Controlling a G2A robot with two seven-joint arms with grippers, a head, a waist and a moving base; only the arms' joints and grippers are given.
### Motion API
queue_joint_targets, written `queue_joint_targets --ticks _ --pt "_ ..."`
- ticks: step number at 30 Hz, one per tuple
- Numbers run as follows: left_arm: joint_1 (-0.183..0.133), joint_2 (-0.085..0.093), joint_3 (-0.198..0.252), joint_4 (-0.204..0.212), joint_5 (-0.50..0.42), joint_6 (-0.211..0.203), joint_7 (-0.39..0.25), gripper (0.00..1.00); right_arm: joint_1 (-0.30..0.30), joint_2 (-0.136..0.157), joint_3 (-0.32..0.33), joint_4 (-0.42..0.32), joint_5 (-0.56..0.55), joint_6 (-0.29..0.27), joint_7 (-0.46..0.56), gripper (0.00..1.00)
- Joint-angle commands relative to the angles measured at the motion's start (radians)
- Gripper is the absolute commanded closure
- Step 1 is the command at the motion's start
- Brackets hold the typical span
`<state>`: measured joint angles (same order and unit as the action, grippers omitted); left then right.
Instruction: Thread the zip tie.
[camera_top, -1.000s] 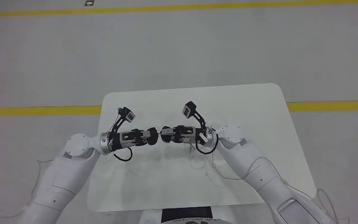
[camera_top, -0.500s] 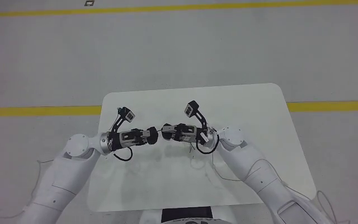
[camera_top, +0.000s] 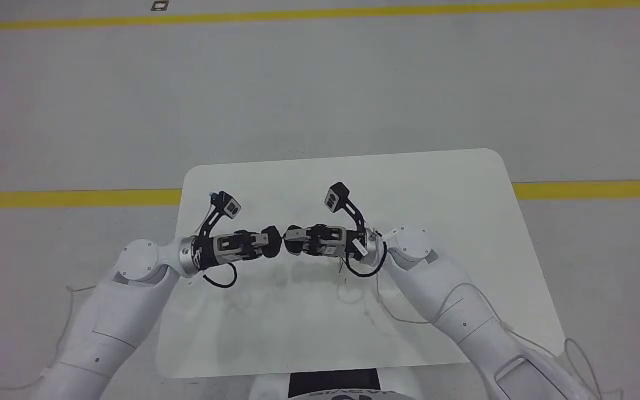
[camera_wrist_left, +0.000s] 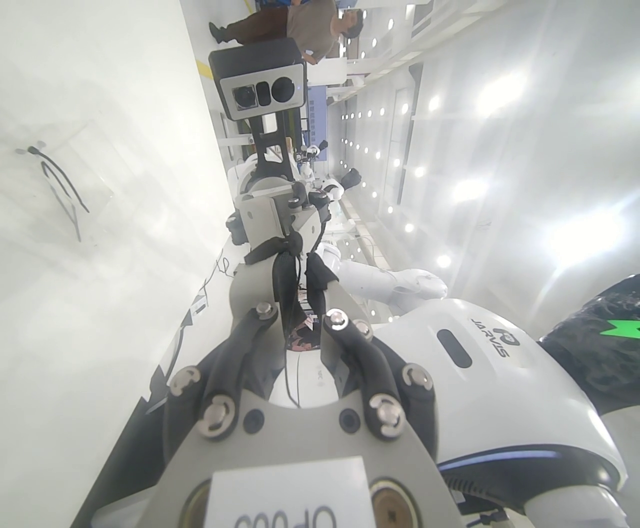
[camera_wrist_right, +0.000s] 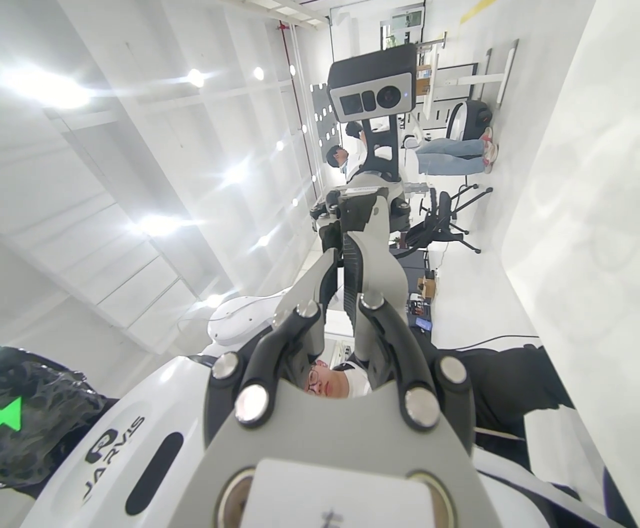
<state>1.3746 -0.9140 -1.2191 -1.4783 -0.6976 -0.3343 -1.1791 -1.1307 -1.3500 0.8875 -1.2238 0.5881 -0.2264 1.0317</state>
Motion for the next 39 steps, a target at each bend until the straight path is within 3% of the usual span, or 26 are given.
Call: queue_joint_targets --ticks 1,18,19,22,23,24,39 --pt "-0.001 0.000 0.002 0.001 -0.001 0.000 -0.001 0.92 0.000 0.000 0.000 -0.001 -0.001 0.002 0.002 1.00" --pt "-0.006 -0.001 0.005 0.013 -0.006 -0.003 -0.009 1.00 0.007 -0.001 -0.007 0.000 -0.010 0.004 0.021 1.00" --pt "-0.006 -0.001 0.005 0.013 -0.006 -0.003 -0.010 1.00 0.007 -0.001 -0.006 0.000 -0.009 0.004 0.021 0.97" --pt "-0.007 -0.001 0.006 0.013 -0.005 -0.003 -0.012 1.00 0.005 -0.001 -0.004 0.000 -0.006 0.001 0.023 0.67" --pt "-0.007 -0.001 0.006 0.013 -0.005 -0.003 -0.012 1.00 0.005 -0.001 -0.004 0.000 -0.006 0.001 0.024 0.40" --pt "-0.007 -0.001 0.006 0.013 -0.005 -0.003 -0.012 1.00 0.005 0.000 -0.002 0.000 -0.005 0.000 0.025 0.00" --pt "-0.002 0.003 -0.010 0.004 -0.008 -0.006 -0.044 1.00 -0.012 0.020 0.056 -0.029 -0.033 0.000 0.018 0.00"
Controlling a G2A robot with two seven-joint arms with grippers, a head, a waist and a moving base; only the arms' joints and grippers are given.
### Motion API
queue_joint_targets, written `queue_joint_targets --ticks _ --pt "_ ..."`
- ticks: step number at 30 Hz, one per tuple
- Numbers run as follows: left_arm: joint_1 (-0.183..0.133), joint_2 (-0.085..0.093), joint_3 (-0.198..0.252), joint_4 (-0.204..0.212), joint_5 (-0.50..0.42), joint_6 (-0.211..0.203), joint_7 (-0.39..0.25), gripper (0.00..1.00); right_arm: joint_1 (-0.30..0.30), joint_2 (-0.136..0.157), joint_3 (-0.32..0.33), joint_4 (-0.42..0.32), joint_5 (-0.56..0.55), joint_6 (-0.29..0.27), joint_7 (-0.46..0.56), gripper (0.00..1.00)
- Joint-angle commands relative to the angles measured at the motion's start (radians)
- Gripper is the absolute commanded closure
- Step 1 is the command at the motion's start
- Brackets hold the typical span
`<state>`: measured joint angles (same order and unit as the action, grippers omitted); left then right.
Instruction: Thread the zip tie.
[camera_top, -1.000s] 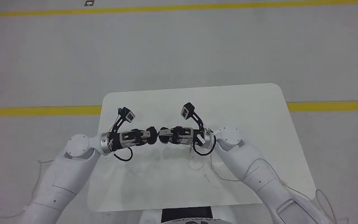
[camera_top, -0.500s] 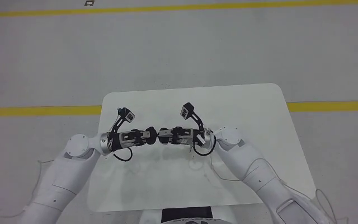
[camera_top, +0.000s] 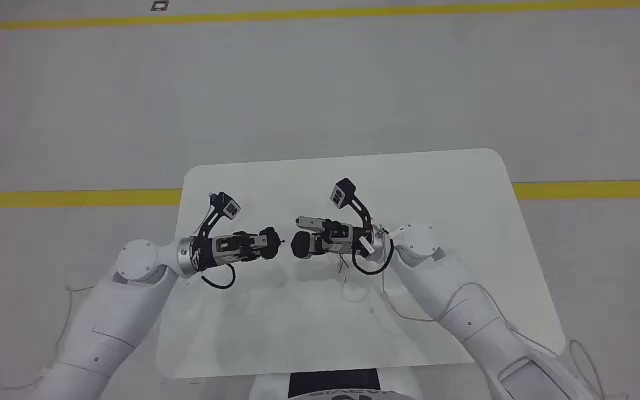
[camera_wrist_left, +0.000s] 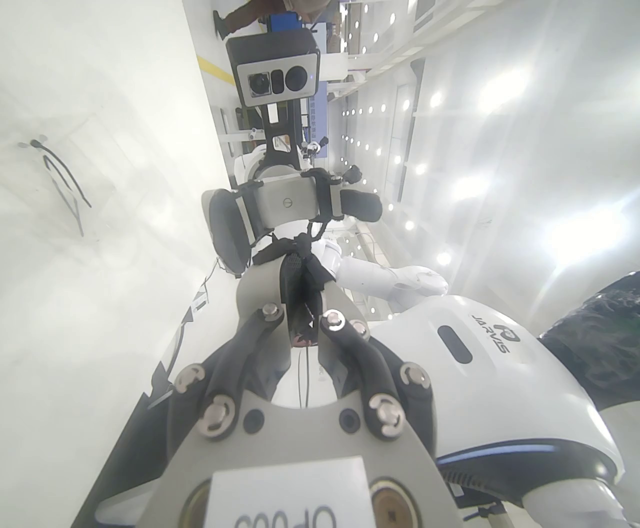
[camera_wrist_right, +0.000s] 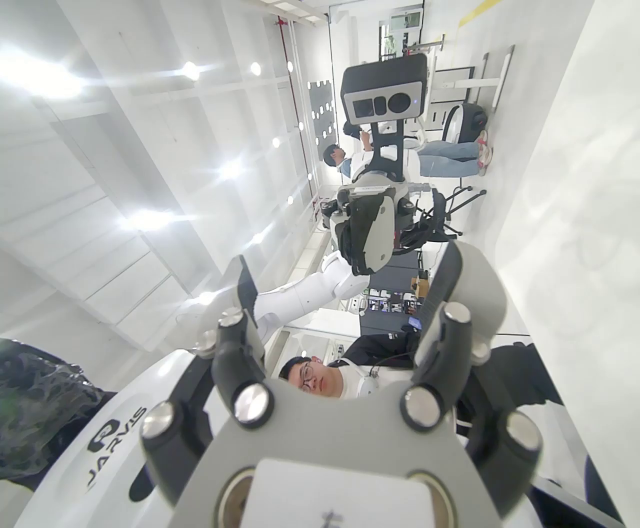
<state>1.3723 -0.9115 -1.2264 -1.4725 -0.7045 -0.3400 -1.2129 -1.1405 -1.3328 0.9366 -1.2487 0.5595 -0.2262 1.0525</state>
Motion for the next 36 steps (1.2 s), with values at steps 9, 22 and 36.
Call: queue_joint_targets --ticks 9,22,36 --pt "-0.003 0.001 -0.006 0.000 0.006 0.000 -0.035 1.00 -0.009 0.008 0.019 -0.018 -0.018 -0.001 -0.002 0.00" --pt "0.031 -0.005 -0.085 0.011 -0.018 0.000 -0.145 1.00 -0.013 0.016 0.009 -0.075 -0.107 0.041 -0.017 0.00" --pt "0.057 -0.017 -0.150 -0.002 0.034 0.000 -0.177 1.00 0.008 0.016 -0.006 -0.088 -0.149 0.067 -0.028 0.00"
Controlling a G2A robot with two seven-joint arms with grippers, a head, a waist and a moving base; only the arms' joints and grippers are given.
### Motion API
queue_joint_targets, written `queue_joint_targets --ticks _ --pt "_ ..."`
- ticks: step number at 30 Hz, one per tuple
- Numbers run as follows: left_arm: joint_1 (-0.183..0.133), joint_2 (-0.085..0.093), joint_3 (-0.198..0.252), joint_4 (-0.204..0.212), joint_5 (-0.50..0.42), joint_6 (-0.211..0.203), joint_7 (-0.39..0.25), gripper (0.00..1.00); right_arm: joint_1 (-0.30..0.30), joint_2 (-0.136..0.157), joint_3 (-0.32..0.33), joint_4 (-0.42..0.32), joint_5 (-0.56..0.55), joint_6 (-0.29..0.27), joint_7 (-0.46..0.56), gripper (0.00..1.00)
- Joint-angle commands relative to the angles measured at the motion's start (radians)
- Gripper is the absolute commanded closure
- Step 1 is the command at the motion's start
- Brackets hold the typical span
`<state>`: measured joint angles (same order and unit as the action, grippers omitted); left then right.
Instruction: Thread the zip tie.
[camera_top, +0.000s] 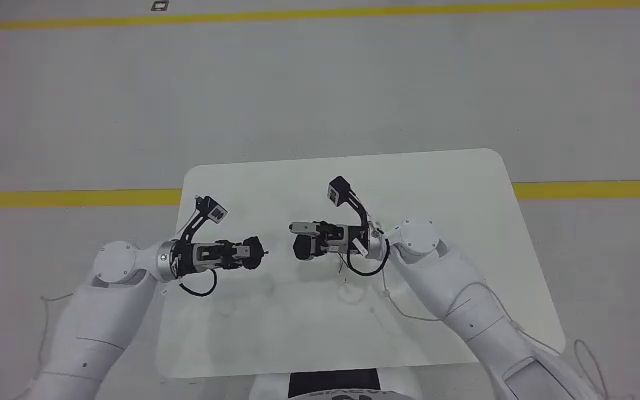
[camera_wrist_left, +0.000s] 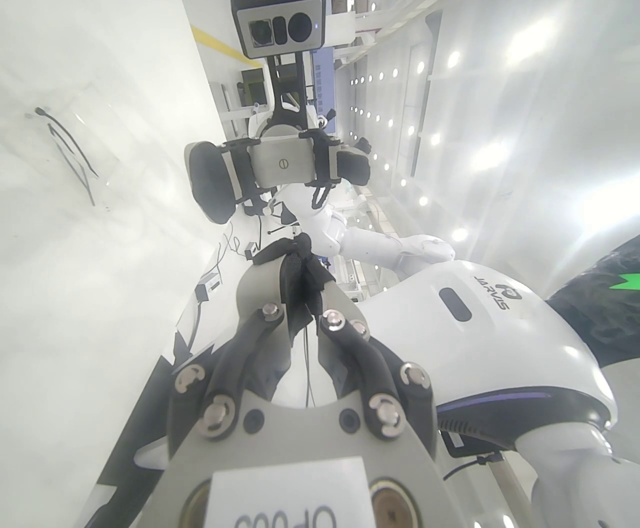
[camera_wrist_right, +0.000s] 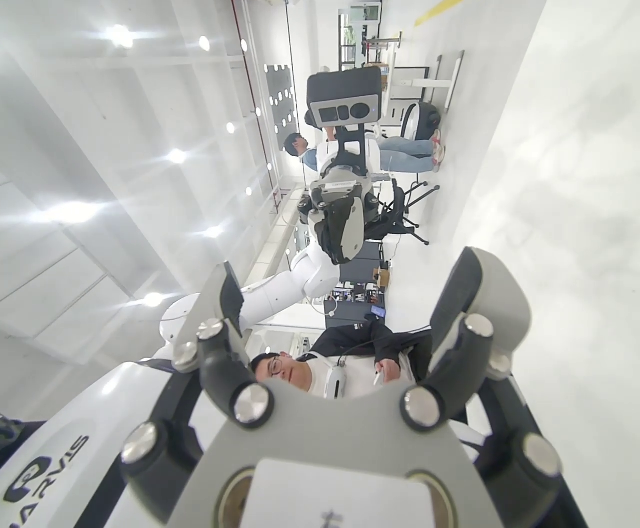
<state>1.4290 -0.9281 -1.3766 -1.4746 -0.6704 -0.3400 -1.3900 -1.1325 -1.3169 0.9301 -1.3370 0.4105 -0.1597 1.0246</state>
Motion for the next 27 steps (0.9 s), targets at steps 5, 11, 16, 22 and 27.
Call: queue_joint_targets --ticks 5,11,16,22,27 --pt "0.000 0.000 0.000 0.000 0.000 0.000 0.000 1.00 -0.015 -0.001 -0.012 -0.026 -0.012 0.010 -0.032 0.00" --pt "0.000 0.000 0.000 0.000 0.000 0.000 0.000 1.00 -0.014 -0.005 -0.039 -0.052 -0.023 0.020 -0.048 0.00" --pt "0.000 0.000 0.000 0.000 0.000 0.000 0.000 1.00 -0.011 -0.008 -0.048 -0.056 -0.029 -0.009 -0.065 0.00" --pt "0.000 0.000 0.000 0.000 0.000 0.000 0.000 1.00 -0.022 -0.008 -0.048 -0.072 -0.034 -0.012 -0.088 0.00" --pt "0.000 0.000 0.000 0.000 0.000 0.000 0.000 1.00 -0.036 -0.003 -0.043 -0.092 -0.022 -0.026 -0.065 0.00"
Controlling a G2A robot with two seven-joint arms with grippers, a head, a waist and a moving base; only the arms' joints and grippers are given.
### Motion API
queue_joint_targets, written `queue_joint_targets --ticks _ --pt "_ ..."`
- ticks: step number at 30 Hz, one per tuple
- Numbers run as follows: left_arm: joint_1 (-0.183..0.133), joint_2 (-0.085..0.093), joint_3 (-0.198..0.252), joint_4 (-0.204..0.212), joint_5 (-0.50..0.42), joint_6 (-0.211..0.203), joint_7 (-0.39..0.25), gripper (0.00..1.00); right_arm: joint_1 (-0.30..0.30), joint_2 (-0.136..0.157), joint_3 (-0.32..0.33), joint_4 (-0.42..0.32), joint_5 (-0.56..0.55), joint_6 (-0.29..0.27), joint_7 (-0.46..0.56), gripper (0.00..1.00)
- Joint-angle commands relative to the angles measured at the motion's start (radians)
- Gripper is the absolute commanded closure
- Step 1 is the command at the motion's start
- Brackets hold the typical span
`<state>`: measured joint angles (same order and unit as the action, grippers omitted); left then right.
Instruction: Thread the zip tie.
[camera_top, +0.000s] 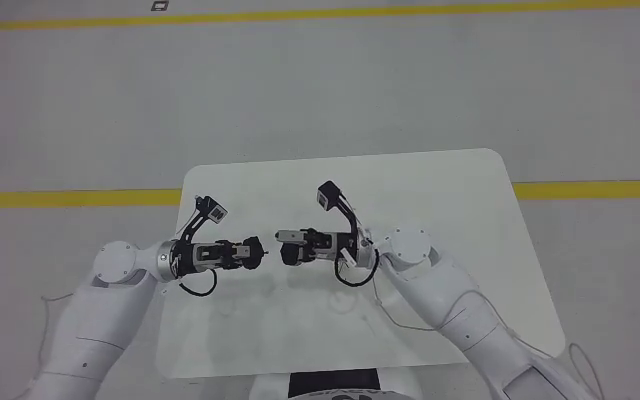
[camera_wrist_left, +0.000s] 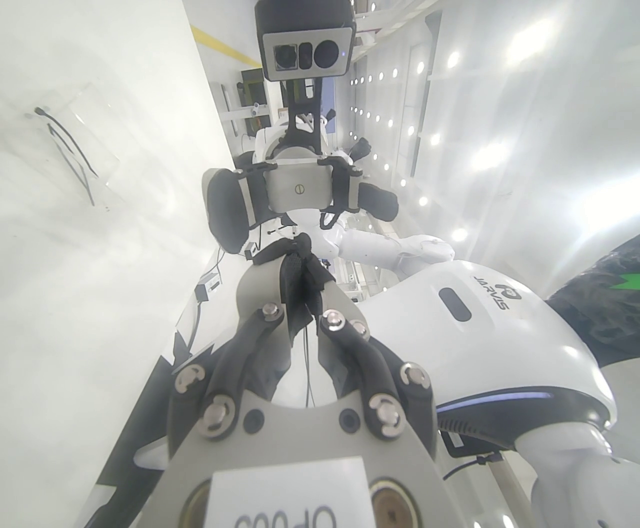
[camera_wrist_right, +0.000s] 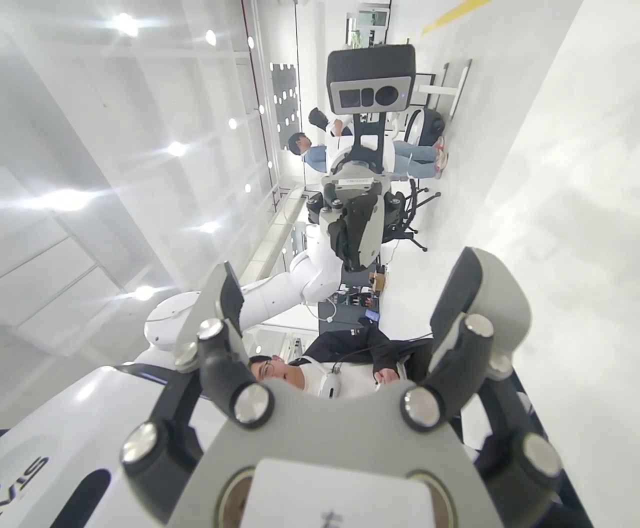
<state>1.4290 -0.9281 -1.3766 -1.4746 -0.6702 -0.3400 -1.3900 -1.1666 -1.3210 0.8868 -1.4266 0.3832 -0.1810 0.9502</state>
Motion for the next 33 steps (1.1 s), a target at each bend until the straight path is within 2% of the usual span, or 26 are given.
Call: queue_joint_targets --ticks 1,2,4,6,12,33 --pt "0.000 0.000 0.000 0.000 0.000 0.000 0.000 1.00 -0.003 0.001 0.002 -0.004 0.011 -0.008 0.016 0.00" --pt "0.000 0.000 0.000 0.000 0.000 0.000 0.000 1.00 -0.005 0.002 0.003 -0.005 0.015 -0.012 0.021 0.13" --pt "0.000 0.000 0.000 0.000 0.000 0.000 0.000 1.00 -0.007 0.003 0.006 -0.008 0.020 -0.018 0.028 0.48" --pt "0.000 0.000 0.000 0.000 0.000 0.000 0.000 1.00 -0.009 0.004 0.007 -0.009 0.029 -0.022 0.036 0.57" --pt "0.000 0.000 0.000 0.000 0.000 0.000 0.000 1.00 -0.007 0.004 0.002 -0.005 0.039 -0.025 0.043 0.65" --pt "0.000 0.000 0.000 0.000 0.000 0.000 0.000 1.00 0.028 -0.011 -0.046 0.066 0.077 -0.030 0.039 0.80"
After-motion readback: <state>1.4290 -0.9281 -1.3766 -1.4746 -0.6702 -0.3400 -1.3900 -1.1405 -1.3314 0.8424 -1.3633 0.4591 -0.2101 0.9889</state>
